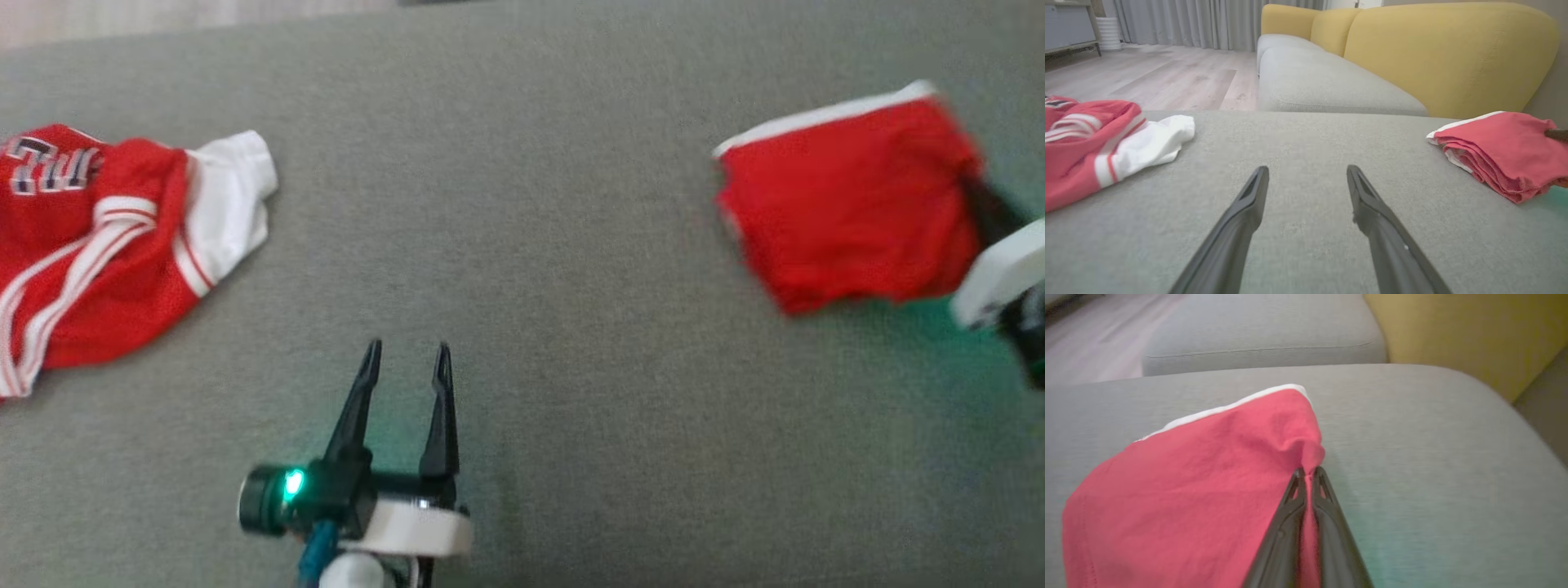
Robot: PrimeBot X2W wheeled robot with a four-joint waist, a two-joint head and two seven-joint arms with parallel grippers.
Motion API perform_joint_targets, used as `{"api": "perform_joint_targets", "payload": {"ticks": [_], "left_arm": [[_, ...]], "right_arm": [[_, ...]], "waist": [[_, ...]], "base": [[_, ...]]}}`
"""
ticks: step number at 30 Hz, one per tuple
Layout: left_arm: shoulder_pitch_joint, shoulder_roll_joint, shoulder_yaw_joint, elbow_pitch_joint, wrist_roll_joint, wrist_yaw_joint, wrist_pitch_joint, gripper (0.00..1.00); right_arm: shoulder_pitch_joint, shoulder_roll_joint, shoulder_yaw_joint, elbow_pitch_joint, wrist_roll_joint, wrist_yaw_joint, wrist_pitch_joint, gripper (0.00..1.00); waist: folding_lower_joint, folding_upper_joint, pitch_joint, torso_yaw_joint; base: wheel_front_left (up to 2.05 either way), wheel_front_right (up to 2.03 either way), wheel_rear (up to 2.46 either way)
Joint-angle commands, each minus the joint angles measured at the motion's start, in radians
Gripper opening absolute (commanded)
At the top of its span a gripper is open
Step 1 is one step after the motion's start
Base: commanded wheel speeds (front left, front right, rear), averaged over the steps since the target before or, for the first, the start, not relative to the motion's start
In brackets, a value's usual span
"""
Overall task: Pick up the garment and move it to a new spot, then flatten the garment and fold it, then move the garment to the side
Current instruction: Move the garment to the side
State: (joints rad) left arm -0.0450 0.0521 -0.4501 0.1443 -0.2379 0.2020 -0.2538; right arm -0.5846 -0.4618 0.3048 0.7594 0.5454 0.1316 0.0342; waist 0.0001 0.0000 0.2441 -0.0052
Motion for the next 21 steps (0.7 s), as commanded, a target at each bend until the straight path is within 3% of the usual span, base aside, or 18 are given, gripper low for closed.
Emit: {"api": "perform_joint_targets", "payload": {"ticks": [1,6,12,13,14,18,21], "left_arm": [[-0.044,-0.002,0.024,-0.036,0.005,-0.003,-0.008,1.00],[-0.128,-0.002,0.017,-0.039,0.024,-0.014,-0.008,1.00],[-0.188,-0.002,0.013,-0.034,0.034,-0.022,-0.008,1.00],[-0.193,-0.002,0.011,-0.031,0.033,-0.023,-0.008,1.00],[-0.197,-0.002,0.009,-0.028,0.031,-0.023,-0.008,1.00],[-0.203,-0.002,0.001,-0.012,0.020,-0.026,-0.008,1.00],[-0.193,-0.002,0.001,-0.007,0.010,-0.019,-0.008,1.00]], "right_arm": [[-0.029,-0.043,0.007,-0.030,0.000,-0.001,-0.007,0.00],[-0.092,-0.211,-0.030,-0.006,-0.011,-0.001,-0.001,0.00],[-0.158,-0.307,-0.074,0.059,-0.073,-0.001,-0.039,0.00],[-0.170,-0.310,-0.087,0.074,-0.086,-0.001,-0.048,0.18],[-0.181,-0.311,-0.101,0.091,-0.103,-0.001,-0.058,0.97],[-0.205,-0.289,-0.141,0.156,-0.197,-0.001,-0.121,1.00],[-0.197,-0.232,-0.158,0.188,-0.267,-0.001,-0.173,1.00]], "waist": [[-0.0001,0.0000,0.043,-0.030],[-0.0001,0.0000,0.127,-0.045],[-0.0001,0.0000,0.198,-0.039],[-0.0001,0.0000,0.203,-0.037],[-0.0001,0.0000,0.206,-0.035],[-0.0001,0.0000,0.184,-0.022],[-0.0001,0.0000,0.135,-0.010]], "base": [[0.00,0.00,0.00],[0.00,0.00,0.00],[0.00,0.00,0.00],[0.00,0.00,0.00],[0.00,0.00,0.00],[0.00,0.00,0.00],[0.00,0.00,0.00]]}}
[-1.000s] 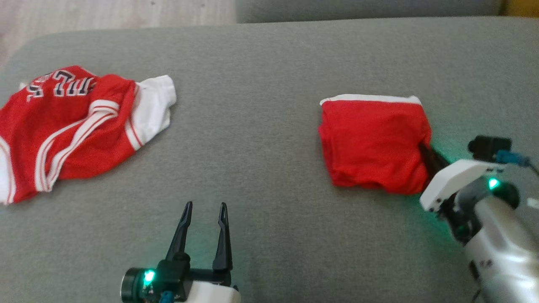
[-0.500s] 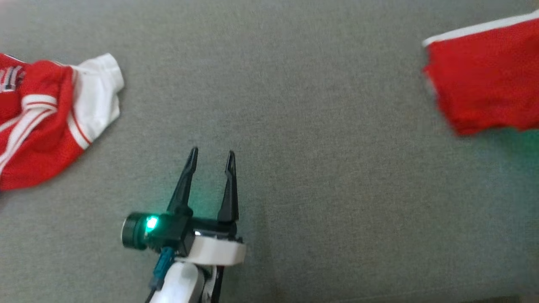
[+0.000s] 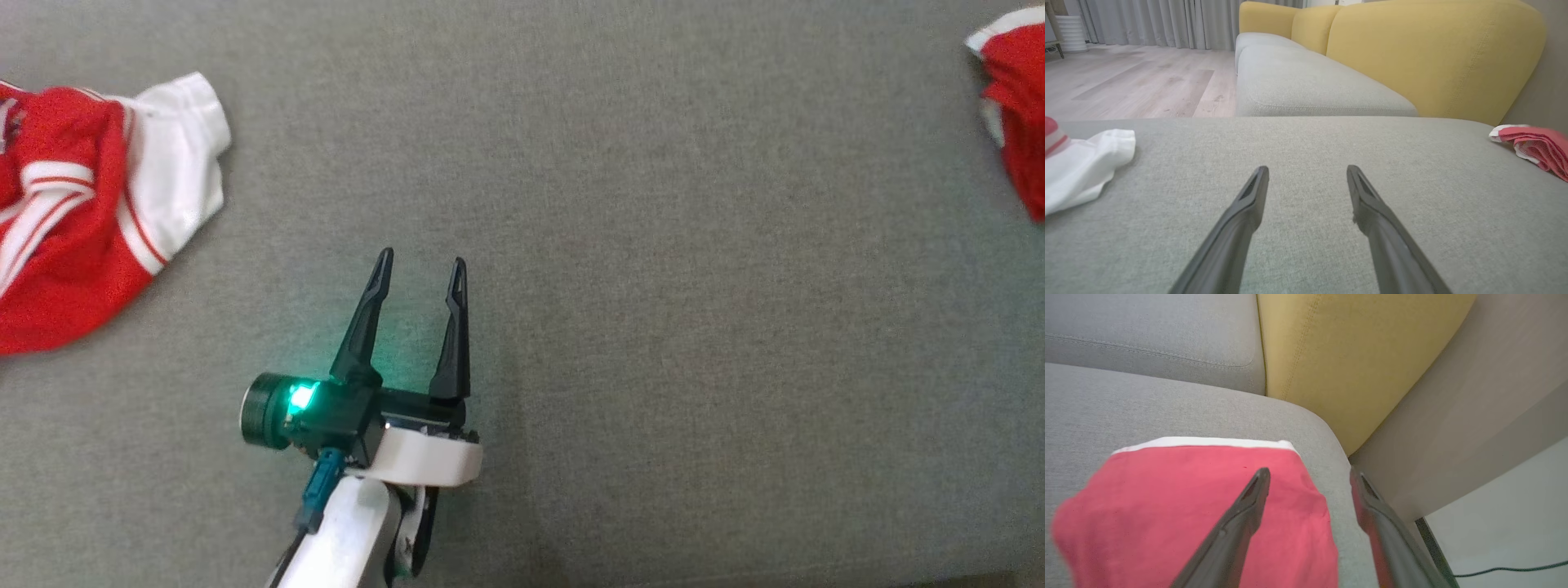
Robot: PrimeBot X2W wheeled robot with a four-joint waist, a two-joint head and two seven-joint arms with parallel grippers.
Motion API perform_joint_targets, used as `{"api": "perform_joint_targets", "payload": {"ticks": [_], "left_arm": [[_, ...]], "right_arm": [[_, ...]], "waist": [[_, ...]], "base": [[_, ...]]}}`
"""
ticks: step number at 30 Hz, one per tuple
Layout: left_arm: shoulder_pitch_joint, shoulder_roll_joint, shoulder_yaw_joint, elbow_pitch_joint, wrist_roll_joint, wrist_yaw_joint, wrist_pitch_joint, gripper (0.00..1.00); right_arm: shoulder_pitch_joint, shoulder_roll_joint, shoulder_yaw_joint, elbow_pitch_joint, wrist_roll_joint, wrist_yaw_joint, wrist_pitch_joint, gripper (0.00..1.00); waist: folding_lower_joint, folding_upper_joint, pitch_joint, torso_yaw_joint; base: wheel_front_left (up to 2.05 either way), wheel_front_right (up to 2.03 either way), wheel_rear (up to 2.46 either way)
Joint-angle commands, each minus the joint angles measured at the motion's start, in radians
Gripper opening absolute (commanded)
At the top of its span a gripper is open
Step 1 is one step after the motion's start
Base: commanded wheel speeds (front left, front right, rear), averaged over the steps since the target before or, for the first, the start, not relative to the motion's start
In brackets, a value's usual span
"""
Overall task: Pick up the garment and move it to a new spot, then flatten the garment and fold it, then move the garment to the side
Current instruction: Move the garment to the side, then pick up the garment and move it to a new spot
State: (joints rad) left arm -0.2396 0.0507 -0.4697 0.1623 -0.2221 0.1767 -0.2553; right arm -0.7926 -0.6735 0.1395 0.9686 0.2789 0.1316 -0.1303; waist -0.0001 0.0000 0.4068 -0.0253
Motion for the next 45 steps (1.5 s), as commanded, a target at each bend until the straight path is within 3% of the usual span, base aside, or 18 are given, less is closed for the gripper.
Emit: {"api": "perform_joint_targets", "payload": {"ticks": [1,9,16,21,29,35,45], "left_arm": [[0.008,-0.001,0.022,-0.023,-0.009,0.009,-0.006,1.00],[0.112,-0.001,0.051,-0.012,-0.036,0.021,-0.006,1.00],[0.254,-0.001,0.111,-0.018,-0.042,0.050,-0.006,1.00],[0.309,-0.001,0.147,-0.061,-0.047,0.055,-0.006,1.00],[0.392,0.006,0.190,-0.131,0.027,0.033,-0.006,1.00],[0.460,0.004,0.220,-0.155,0.046,0.002,-0.006,1.00],[0.473,0.001,0.248,-0.142,0.069,-0.022,-0.006,1.00]], "right_arm": [[0.019,0.010,0.005,-0.014,-0.013,-0.001,-0.021,1.00],[0.182,0.291,0.056,-0.045,-0.026,-0.001,-0.096,1.00],[0.438,0.503,0.115,-0.219,0.119,-0.001,-0.129,1.00],[0.580,0.512,0.116,-0.432,0.143,-0.001,-0.131,1.00],[0.859,0.557,0.012,-0.780,0.023,-0.001,-0.131,1.00],[0.966,0.576,0.018,-0.821,-0.053,-0.001,-0.131,1.00],[0.975,0.586,0.012,-0.836,-0.068,-0.001,-0.131,1.00]], "waist": [[0.0001,0.0000,-0.047,0.013],[0.0001,0.0000,-0.262,0.045],[0.0001,0.0000,-0.432,0.060],[0.0001,0.0000,-0.467,0.064],[0.0001,0.0000,-0.521,0.064],[0.0001,0.0000,-0.539,0.056],[0.0001,0.0000,-0.534,0.051]], "base": [[0.00,0.00,0.00],[0.00,0.00,0.00],[0.00,0.00,0.00],[0.00,0.00,0.00],[0.00,0.00,0.00],[0.00,0.00,0.00],[0.00,0.00,0.00]]}}
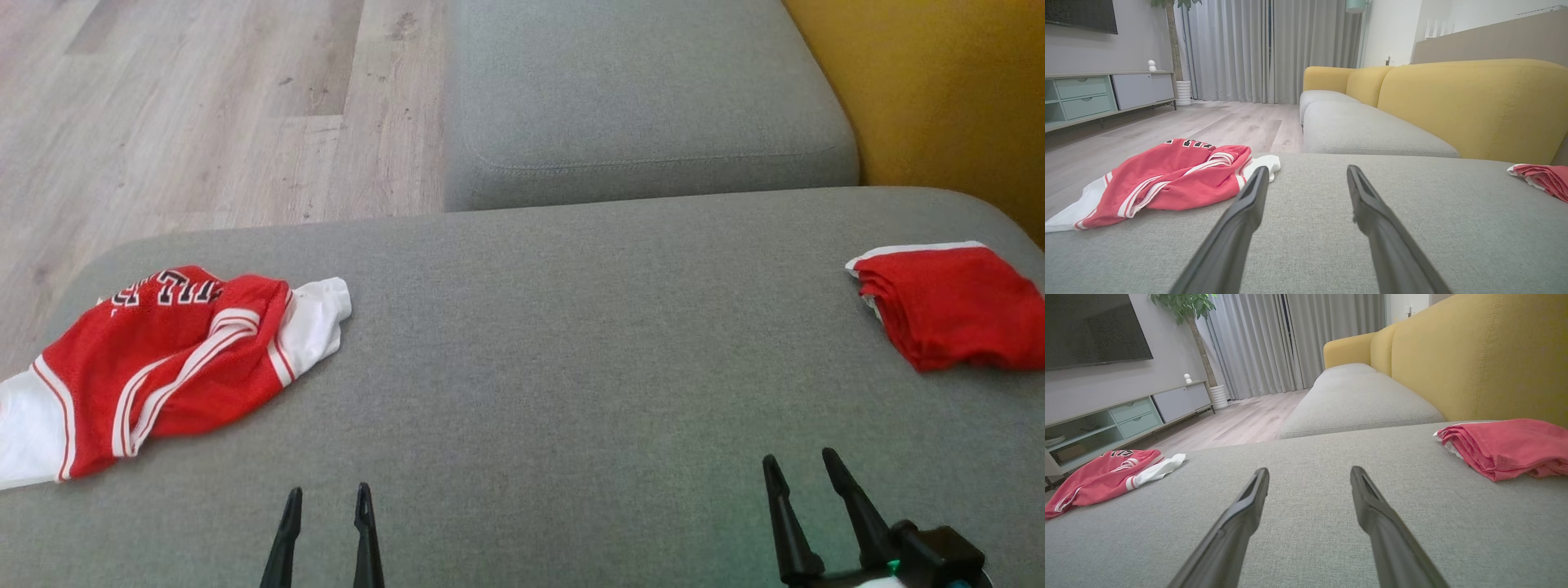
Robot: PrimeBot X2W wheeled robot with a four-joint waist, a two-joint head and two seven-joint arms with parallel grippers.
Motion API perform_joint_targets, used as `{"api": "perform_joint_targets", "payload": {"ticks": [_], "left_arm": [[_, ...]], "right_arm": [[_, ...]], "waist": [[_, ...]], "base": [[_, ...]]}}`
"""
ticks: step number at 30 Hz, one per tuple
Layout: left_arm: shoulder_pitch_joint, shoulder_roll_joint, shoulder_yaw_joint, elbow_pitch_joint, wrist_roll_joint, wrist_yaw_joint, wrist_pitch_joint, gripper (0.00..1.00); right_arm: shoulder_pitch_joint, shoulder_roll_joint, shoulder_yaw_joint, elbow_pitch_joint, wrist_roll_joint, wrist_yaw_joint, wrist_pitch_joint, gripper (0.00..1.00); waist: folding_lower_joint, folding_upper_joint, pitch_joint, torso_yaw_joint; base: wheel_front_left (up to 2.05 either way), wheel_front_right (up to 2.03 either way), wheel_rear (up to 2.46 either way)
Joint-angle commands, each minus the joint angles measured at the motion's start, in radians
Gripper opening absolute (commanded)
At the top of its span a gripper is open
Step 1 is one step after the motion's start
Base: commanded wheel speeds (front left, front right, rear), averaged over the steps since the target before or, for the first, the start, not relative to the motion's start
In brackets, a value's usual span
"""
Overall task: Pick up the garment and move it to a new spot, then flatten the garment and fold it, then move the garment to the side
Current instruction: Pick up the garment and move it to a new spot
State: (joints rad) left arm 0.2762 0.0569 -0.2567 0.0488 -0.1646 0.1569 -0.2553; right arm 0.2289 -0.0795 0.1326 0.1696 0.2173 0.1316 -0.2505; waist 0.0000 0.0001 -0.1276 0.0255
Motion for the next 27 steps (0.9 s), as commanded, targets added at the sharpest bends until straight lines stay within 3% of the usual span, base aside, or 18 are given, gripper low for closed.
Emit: {"api": "perform_joint_targets", "payload": {"ticks": [1,11,18,27], "left_arm": [[-0.044,-0.006,0.035,-0.027,0.012,-0.004,-0.006,1.00],[-0.050,-0.006,0.034,-0.015,0.013,-0.008,-0.006,1.00],[-0.062,-0.006,0.036,-0.010,0.021,-0.013,-0.006,1.00],[-0.070,-0.004,0.061,-0.008,0.054,-0.028,-0.006,1.00]], "right_arm": [[-0.047,-0.008,0.019,-0.038,-0.006,-0.001,-0.011,1.00],[-0.036,-0.005,0.012,-0.044,-0.003,-0.001,-0.011,1.00],[-0.030,-0.003,0.031,-0.040,0.002,-0.001,-0.011,1.00],[-0.040,0.010,0.058,-0.040,0.011,-0.001,-0.011,1.00]], "waist": [[0.0000,-0.0001,0.001,0.001],[0.0000,-0.0001,-0.002,0.014],[0.0000,-0.0001,0.002,0.093],[0.0000,-0.0001,0.009,0.340]], "base": [[0.00,0.00,0.00],[0.00,0.00,0.00],[0.00,0.00,0.00],[0.00,0.00,0.00]]}}
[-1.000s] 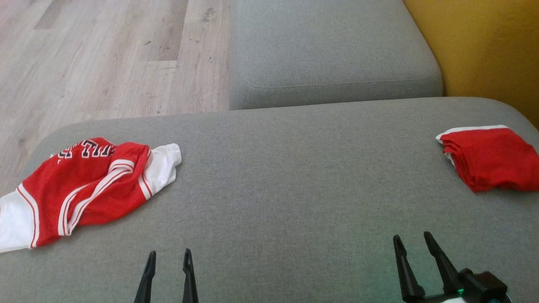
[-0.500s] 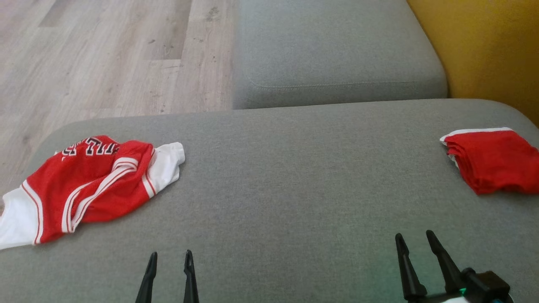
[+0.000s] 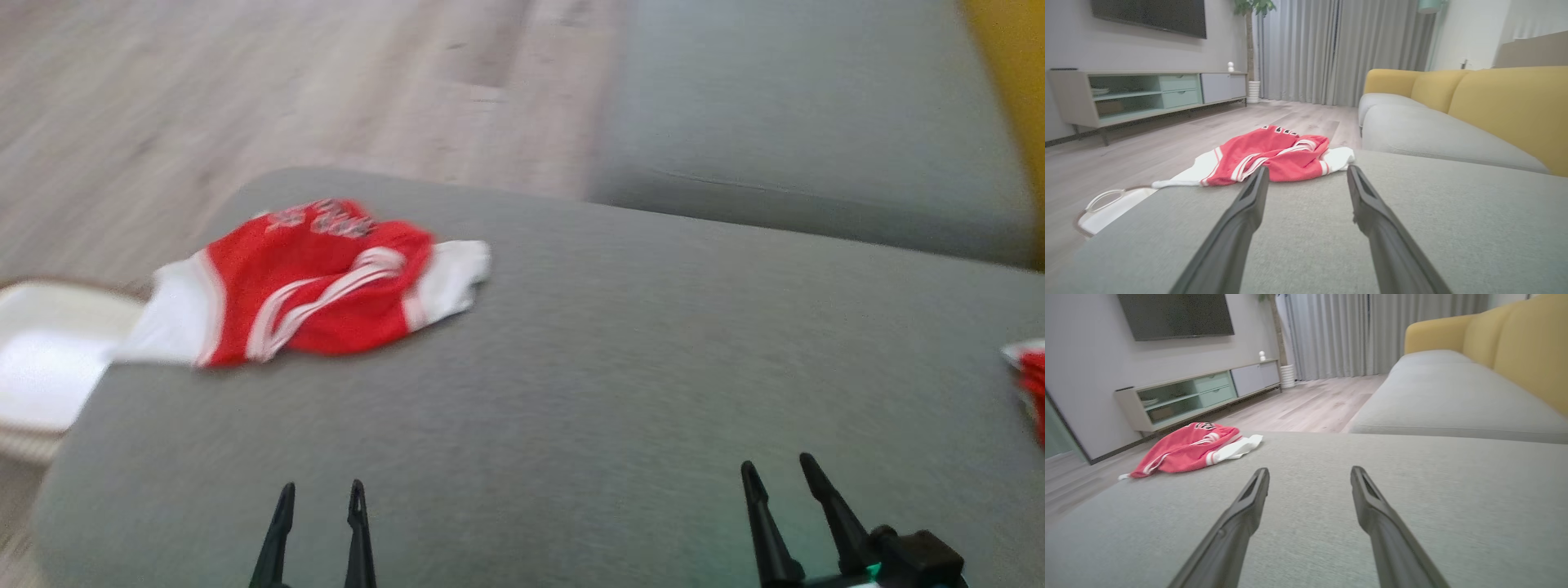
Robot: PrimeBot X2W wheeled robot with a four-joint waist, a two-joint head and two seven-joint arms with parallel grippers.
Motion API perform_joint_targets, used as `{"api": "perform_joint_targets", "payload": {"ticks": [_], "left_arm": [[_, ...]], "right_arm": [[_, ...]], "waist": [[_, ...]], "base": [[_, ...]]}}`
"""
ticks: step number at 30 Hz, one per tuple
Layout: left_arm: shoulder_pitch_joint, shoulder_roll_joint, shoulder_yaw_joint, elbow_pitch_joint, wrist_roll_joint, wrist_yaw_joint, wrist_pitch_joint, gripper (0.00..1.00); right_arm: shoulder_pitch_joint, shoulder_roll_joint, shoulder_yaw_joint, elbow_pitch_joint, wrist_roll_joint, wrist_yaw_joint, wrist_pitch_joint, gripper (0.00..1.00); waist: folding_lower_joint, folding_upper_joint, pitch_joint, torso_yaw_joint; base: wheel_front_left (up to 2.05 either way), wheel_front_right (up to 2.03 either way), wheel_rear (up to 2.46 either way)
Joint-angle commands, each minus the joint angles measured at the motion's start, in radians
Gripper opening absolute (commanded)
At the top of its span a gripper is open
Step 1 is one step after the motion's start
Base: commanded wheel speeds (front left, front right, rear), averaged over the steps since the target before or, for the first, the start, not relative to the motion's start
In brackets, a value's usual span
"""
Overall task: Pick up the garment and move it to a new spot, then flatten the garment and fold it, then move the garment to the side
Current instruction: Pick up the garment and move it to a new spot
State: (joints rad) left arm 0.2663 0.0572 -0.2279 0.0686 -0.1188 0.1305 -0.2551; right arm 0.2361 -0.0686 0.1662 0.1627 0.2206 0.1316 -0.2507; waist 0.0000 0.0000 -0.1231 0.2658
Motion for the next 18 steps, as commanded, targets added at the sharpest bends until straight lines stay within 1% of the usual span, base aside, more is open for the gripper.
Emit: {"api": "perform_joint_targets", "payload": {"ticks": [1,3,5,11,18], "left_arm": [[-0.059,-0.004,0.037,-0.030,0.011,-0.002,-0.007,1.00],[-0.057,-0.002,0.052,-0.040,0.015,0.000,-0.007,1.00],[-0.052,-0.003,0.079,-0.072,0.012,0.017,-0.007,1.00],[-0.036,-0.005,0.107,-0.118,0.002,0.048,-0.007,1.00],[-0.039,-0.007,0.103,-0.133,-0.001,0.053,-0.007,1.00]], "right_arm": [[-0.049,0.001,0.028,-0.033,0.007,-0.001,-0.011,1.00],[-0.056,0.005,0.037,-0.035,0.011,-0.001,-0.011,1.00],[-0.093,0.003,0.064,-0.030,0.014,-0.001,-0.011,1.00],[-0.151,-0.026,0.103,-0.007,0.026,-0.001,-0.011,1.00],[-0.149,-0.047,0.104,-0.001,0.034,-0.001,-0.011,1.00]], "waist": [[0.0000,0.0000,0.005,0.126],[0.0000,0.0000,0.016,0.168],[0.0000,0.0000,0.047,0.197],[0.0000,0.0000,0.078,0.221],[0.0000,0.0000,0.090,0.231]], "base": [[0.00,0.00,0.00],[0.00,0.00,0.00],[0.00,0.00,0.00],[0.00,0.00,0.00],[0.00,0.00,0.00]]}}
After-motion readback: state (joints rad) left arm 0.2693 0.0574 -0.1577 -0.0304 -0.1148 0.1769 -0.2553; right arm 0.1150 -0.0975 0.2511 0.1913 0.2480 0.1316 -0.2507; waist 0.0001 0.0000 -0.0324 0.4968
